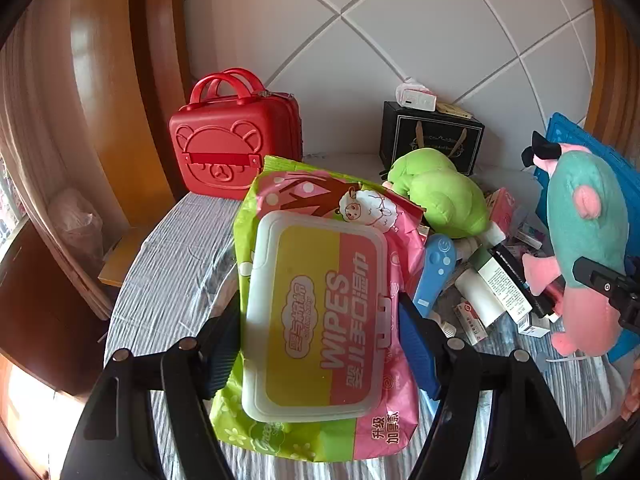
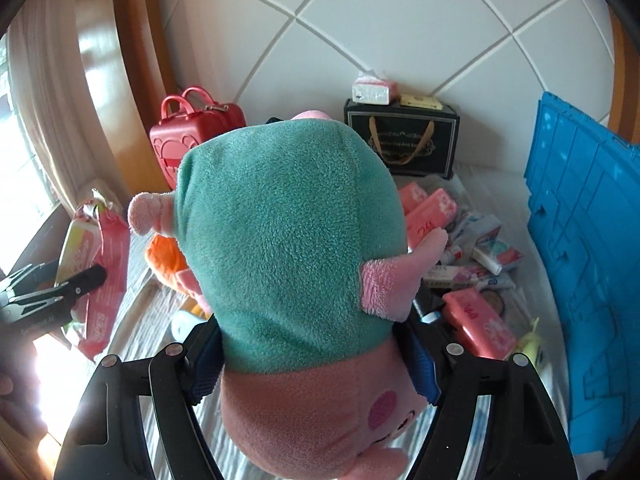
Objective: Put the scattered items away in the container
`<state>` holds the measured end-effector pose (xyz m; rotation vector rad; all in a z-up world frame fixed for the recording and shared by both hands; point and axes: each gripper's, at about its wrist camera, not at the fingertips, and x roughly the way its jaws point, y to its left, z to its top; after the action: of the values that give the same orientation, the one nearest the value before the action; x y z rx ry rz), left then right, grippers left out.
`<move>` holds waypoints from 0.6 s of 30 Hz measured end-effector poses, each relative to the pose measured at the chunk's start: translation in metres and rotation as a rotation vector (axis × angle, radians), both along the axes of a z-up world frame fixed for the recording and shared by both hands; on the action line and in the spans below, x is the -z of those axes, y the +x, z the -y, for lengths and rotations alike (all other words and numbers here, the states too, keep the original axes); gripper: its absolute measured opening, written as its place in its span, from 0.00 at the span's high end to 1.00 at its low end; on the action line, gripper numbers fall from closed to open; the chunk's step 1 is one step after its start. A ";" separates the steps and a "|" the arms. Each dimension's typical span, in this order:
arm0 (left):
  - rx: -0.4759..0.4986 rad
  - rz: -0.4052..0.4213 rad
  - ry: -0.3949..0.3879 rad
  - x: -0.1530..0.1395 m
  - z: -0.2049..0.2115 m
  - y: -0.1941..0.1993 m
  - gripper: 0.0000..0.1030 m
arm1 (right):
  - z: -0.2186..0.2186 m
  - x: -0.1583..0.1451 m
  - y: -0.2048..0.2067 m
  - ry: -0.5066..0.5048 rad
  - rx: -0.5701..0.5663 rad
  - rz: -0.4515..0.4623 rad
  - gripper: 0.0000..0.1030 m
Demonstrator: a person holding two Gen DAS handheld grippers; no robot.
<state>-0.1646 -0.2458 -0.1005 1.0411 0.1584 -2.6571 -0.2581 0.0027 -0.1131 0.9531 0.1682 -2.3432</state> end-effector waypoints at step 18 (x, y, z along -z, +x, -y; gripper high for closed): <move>0.324 -0.089 0.020 -0.032 -0.100 0.005 0.31 | -0.081 -0.068 0.078 0.038 0.244 -0.150 0.27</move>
<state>-0.1592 -0.1455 -0.0688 1.0312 0.0365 -2.9998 -0.1801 0.0834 -0.0450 0.8560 0.1648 -2.6467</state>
